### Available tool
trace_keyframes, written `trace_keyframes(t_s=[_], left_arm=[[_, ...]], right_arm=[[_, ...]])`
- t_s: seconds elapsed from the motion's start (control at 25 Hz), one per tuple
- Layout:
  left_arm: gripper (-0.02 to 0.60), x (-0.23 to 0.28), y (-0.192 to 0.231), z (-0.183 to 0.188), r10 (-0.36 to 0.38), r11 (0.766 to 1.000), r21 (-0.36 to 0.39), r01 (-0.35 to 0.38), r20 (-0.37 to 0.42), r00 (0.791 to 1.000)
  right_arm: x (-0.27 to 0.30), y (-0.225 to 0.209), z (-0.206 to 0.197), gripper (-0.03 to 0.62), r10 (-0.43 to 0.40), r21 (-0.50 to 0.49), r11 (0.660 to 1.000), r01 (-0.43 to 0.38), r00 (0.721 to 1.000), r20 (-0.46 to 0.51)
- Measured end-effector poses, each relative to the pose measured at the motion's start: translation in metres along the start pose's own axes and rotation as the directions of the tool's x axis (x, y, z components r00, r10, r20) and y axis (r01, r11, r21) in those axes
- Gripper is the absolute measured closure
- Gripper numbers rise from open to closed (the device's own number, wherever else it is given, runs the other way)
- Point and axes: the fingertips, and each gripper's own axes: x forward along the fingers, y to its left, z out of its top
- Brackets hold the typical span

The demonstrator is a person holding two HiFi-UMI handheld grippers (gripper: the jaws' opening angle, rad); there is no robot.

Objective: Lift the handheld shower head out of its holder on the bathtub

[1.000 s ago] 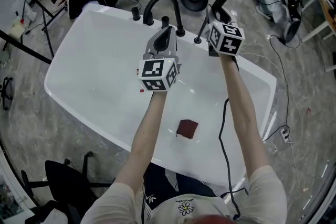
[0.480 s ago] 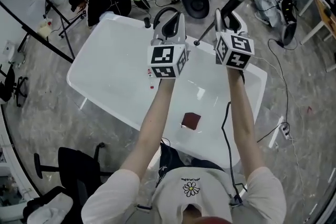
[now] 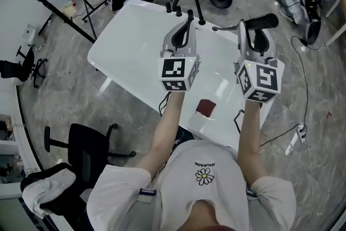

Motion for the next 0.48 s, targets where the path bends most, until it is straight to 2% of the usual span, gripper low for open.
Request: trace_keyframes(t_s=[0.2,0.48], left_arm=[[0.581,-0.043,0.0,0.014,0.048,0.997,0.051,-0.049,0.027,0.999],[0.581,-0.066,-0.043,0.037,0.038,0.998,0.039,-0.039,0.037,0.999]], right_arm=[[-0.037,0.021,-0.012,0.442,0.048,0.035,0.998,-0.047,0.998,-0.027],[-0.07,0.032,-0.023,0.442,0.108,0.037,0.994,-0.106,0.992,-0.068]])
